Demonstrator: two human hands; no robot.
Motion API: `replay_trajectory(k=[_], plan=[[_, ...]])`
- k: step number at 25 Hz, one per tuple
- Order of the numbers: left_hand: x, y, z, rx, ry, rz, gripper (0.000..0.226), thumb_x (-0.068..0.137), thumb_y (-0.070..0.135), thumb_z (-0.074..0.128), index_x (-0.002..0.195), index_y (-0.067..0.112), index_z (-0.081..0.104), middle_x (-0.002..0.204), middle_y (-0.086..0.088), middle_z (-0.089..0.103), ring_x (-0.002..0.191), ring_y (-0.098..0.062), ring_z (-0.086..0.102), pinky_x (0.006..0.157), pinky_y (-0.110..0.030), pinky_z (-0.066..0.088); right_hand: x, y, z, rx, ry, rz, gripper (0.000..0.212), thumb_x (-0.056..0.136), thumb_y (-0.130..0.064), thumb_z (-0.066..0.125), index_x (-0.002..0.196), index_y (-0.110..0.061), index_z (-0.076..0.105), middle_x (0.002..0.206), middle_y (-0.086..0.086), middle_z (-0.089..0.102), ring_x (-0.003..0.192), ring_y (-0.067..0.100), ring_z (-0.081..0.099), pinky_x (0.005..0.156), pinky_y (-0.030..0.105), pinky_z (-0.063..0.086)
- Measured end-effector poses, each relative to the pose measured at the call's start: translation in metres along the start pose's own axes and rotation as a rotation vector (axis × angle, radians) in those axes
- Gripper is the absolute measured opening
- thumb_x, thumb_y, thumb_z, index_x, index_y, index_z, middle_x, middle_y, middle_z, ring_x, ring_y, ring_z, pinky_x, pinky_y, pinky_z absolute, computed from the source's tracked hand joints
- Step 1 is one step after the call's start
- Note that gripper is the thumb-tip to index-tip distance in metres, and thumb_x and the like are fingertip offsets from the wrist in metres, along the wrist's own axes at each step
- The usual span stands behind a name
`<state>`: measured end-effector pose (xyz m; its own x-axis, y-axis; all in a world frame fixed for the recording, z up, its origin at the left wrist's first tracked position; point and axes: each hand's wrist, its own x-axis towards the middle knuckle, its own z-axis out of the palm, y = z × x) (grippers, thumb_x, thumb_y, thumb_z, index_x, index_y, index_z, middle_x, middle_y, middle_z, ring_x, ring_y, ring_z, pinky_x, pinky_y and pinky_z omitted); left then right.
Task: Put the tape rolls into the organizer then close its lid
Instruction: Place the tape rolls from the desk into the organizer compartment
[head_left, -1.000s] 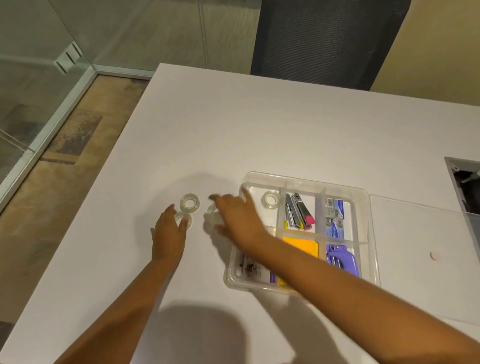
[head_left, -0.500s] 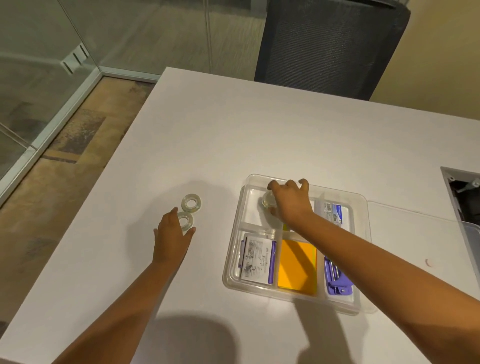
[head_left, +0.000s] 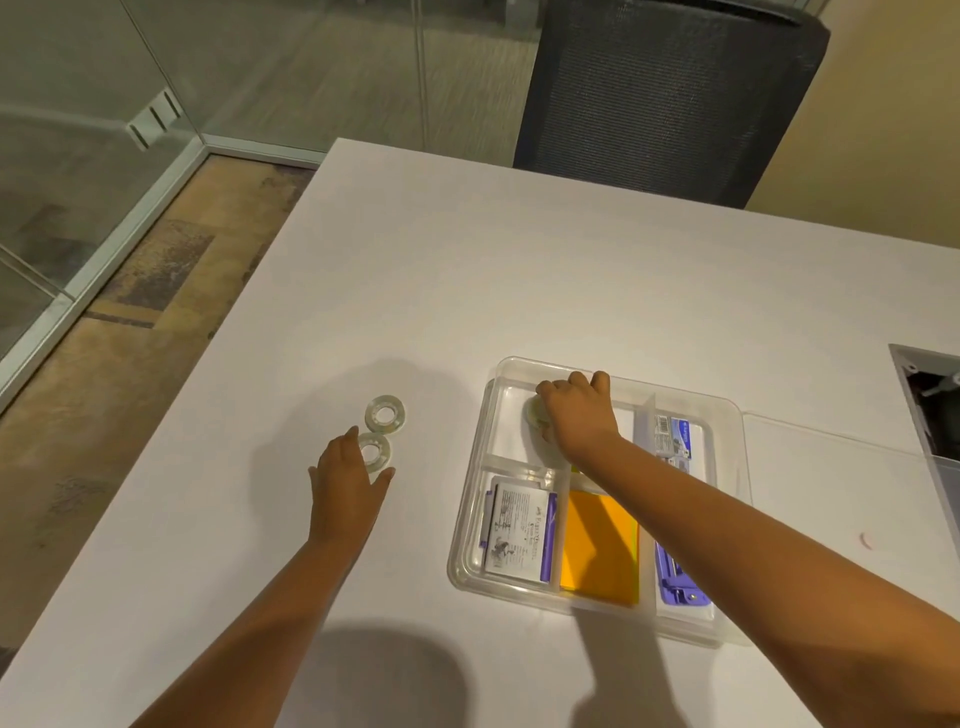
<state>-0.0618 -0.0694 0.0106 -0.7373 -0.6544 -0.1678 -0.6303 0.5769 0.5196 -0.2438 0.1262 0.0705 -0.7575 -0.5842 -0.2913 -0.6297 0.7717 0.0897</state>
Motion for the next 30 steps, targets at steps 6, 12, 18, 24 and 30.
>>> replay_trajectory(k=[6, 12, 18, 24, 30], plan=[[-0.013, -0.004, 0.005, -0.03, 0.04, 0.002, 0.078, 0.079, 0.03, 0.067, 0.138, 0.001, 0.026, 0.139, -0.022, 0.041, 0.128, -0.037, 0.042, 0.113, -0.053, 0.02, -0.003, -0.002, -0.005, 0.107, 0.058, -0.021, 0.046, 0.081, -0.024, 0.064, 0.124, -0.014, 0.048, 0.127, 0.009, 0.053, 0.115, 0.03, 0.047, 0.097, 0.042, 0.027], [-0.021, -0.006, 0.015, 0.062, 0.062, 0.077, 0.09, 0.083, 0.065, 0.011, 0.135, -0.006, 0.029, 0.139, -0.024, 0.043, 0.128, -0.036, 0.045, 0.111, -0.052, 0.019, 0.009, -0.057, -0.033, 0.273, 0.345, -0.25, 0.043, 0.08, -0.024, 0.067, 0.121, -0.018, 0.055, 0.127, 0.007, 0.057, 0.113, 0.029, 0.051, 0.095, 0.043, 0.027], [-0.015, -0.008, 0.019, 0.214, 0.06, 0.032, 0.077, 0.092, 0.052, 0.01, 0.122, -0.007, 0.049, 0.122, -0.023, 0.061, 0.111, -0.036, 0.06, 0.094, -0.059, 0.042, 0.047, -0.128, -0.016, 0.2, 0.031, -0.588, 0.055, 0.089, -0.01, 0.052, 0.14, -0.016, 0.034, 0.152, 0.013, 0.029, 0.134, 0.033, 0.035, 0.11, 0.043, 0.029], [-0.015, -0.024, 0.035, 0.401, 0.238, 0.193, 0.057, 0.094, 0.041, 0.036, 0.117, -0.007, 0.056, 0.117, -0.019, 0.066, 0.109, -0.03, 0.062, 0.09, -0.053, 0.05, 0.056, -0.147, 0.006, 0.178, -0.042, -0.631, 0.041, 0.092, -0.016, 0.054, 0.132, -0.016, 0.046, 0.145, 0.012, 0.04, 0.123, 0.035, 0.044, 0.098, 0.042, 0.045], [-0.013, -0.021, 0.038, 0.392, 0.257, 0.14, 0.054, 0.095, 0.036, 0.025, 0.123, -0.003, 0.051, 0.12, -0.019, 0.064, 0.113, -0.029, 0.06, 0.096, -0.053, 0.044, 0.044, -0.123, -0.027, 0.413, 0.086, -0.453, 0.05, 0.081, -0.011, 0.066, 0.128, -0.015, 0.048, 0.128, 0.015, 0.049, 0.112, 0.033, 0.049, 0.082, 0.041, 0.05]])
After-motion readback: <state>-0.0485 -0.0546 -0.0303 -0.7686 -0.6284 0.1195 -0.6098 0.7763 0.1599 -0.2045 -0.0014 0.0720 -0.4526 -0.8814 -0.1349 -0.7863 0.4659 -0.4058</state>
